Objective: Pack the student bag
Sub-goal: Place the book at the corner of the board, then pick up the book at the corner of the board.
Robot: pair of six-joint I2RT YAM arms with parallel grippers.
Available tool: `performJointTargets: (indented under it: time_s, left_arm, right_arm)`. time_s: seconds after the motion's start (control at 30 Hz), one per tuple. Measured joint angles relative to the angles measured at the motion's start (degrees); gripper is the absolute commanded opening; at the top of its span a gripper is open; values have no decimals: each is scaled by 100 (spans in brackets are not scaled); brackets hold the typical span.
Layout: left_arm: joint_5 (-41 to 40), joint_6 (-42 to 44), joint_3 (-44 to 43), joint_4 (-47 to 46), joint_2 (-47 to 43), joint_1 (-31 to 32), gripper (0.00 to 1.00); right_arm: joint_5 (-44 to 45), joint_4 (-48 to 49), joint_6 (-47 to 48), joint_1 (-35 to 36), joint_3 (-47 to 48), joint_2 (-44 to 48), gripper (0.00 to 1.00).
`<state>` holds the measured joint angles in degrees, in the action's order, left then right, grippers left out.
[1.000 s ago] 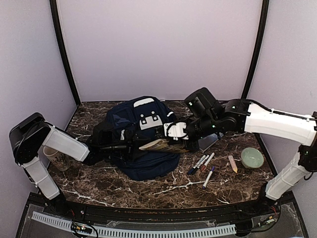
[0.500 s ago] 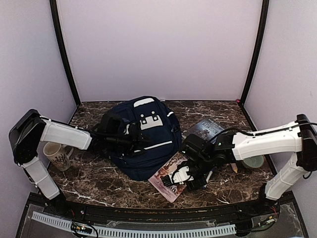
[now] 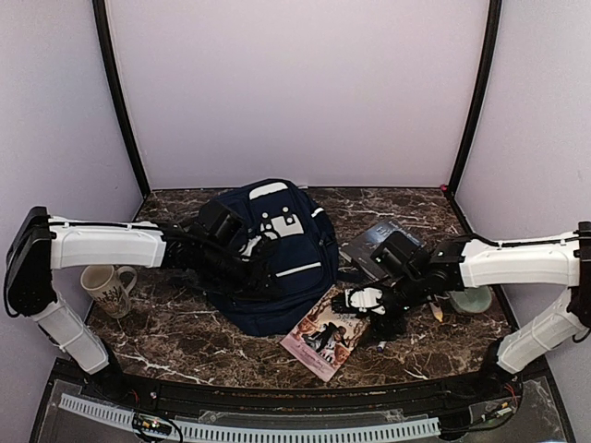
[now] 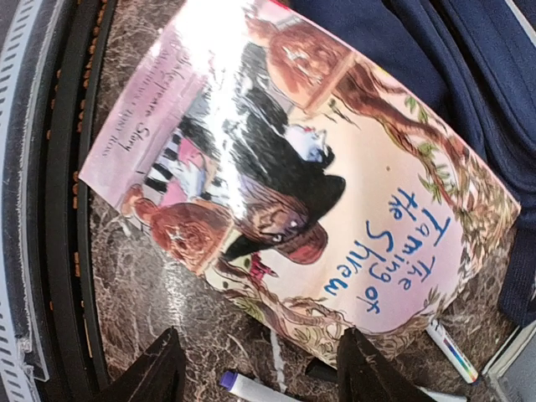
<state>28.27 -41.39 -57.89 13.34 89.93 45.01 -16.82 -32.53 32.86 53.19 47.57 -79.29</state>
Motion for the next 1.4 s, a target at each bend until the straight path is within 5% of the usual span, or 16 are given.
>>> performJointTargets:
  time_s: [0.23,0.67,0.8,1.1,1.4]
  left_arm:
    - [-94,372,-17,706,26,706,58]
    - [-256,326,-205,667,903,1019,59]
    - [-140,284,-306,490,1198,1060,49]
    - [-55,380,-737,219,1456,1060,7]
    - [-745,776,-1058,1180,417,1060,0]
  right_arm:
    - [142,304,-321,-240,-208,-223,54]
    - [295,658,-535,-262,-208,-863,52]
    - [310,728,-590,-262,-205,-927,52]
    - [560,787,-702,-262,-184,-929,52]
    - [514,55,-555,-398,501,63,60]
